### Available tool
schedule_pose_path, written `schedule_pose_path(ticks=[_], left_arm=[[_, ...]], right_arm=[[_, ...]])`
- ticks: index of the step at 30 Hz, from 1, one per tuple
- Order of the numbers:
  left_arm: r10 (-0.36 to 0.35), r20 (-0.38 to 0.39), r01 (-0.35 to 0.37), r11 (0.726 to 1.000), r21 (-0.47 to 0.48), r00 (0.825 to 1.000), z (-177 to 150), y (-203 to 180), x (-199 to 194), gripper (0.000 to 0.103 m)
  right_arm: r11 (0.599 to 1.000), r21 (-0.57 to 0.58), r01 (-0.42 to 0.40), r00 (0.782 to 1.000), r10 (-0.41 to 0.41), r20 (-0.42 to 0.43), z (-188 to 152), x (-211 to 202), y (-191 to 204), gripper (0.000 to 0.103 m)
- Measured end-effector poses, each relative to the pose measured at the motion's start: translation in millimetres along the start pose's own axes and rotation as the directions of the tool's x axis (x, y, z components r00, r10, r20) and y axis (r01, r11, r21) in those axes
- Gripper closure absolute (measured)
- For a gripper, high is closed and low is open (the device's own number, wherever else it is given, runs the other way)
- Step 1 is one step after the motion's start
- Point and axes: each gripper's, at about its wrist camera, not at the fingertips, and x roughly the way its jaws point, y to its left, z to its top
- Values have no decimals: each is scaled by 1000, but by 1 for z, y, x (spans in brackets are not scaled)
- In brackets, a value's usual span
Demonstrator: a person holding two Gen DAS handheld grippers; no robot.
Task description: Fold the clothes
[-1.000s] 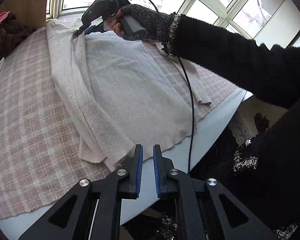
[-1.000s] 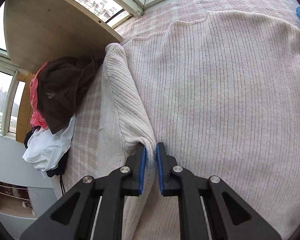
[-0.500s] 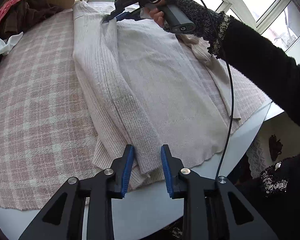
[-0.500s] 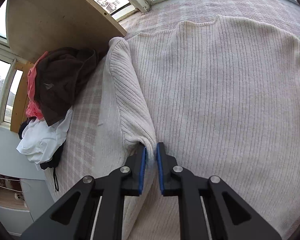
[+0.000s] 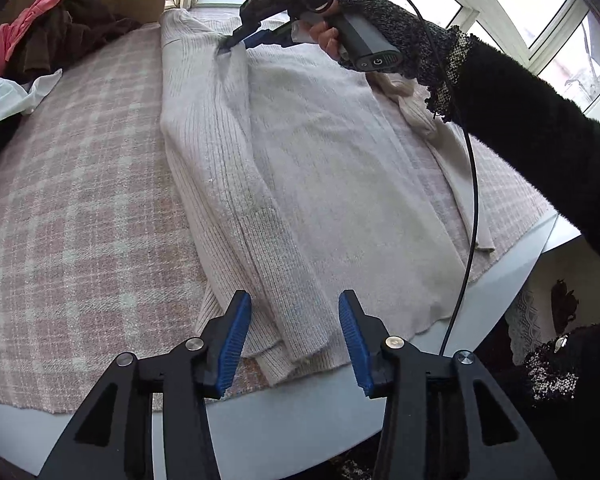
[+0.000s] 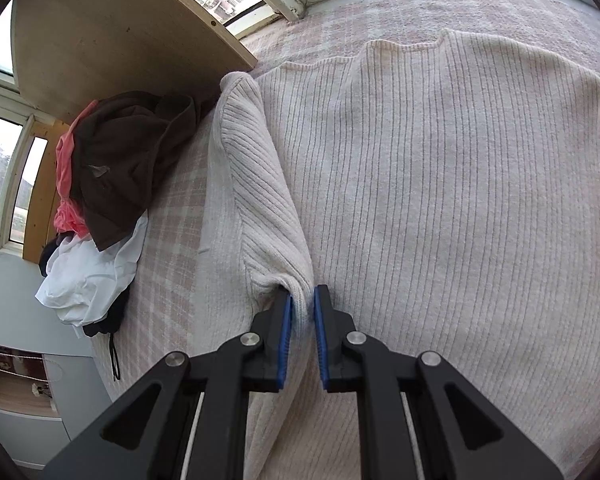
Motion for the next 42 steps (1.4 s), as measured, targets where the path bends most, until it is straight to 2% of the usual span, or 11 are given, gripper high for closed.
schedule_pose_path(ticks=[1,8,12,16,20,24,27,32,35,38,42], left_arm=[[-2,-6,2,1000,5,1000,0,1,3,98],[4,42,-7,997,80,999,1,6,-38,98],[10,74,-20,990,137,997,7,3,-66,98],[-46,-1,44,960,275,999,7,-27,-34,98],[37,-113,10,921,390,993,-7,-43,6,98],[-54,-113,87,945,314,992,-10,-33,-13,89],[-54,-53,66,960,273,997,-13,-17,-36,61],[22,-53,-20,999,49,998,0,34,-16,65],[-24,-67,26,999,23,997,3,40,0,65],[-75,-58,75,997,7,996,5,44,5,82],[-94,-56,94,996,4,994,1,49,-3,90]], right_arm=[[1000,2,-2,1000,2,-1,0,0,0,90],[997,29,-66,998,65,15,4,-11,-4,91],[999,-26,32,999,-32,19,4,-13,-2,91],[990,-64,123,992,-121,39,2,-22,3,80],[980,-114,164,986,-157,61,-8,-33,19,78],[980,-170,105,994,-109,-18,-27,-19,39,72],[976,-208,57,994,-75,-79,-40,-9,54,72],[987,-160,10,992,-30,-125,-42,8,52,72],[994,-106,-33,990,19,-138,-37,14,46,72],[993,-103,-55,989,40,-140,-36,19,49,72],[991,-108,-85,989,71,-128,-38,16,52,96]])
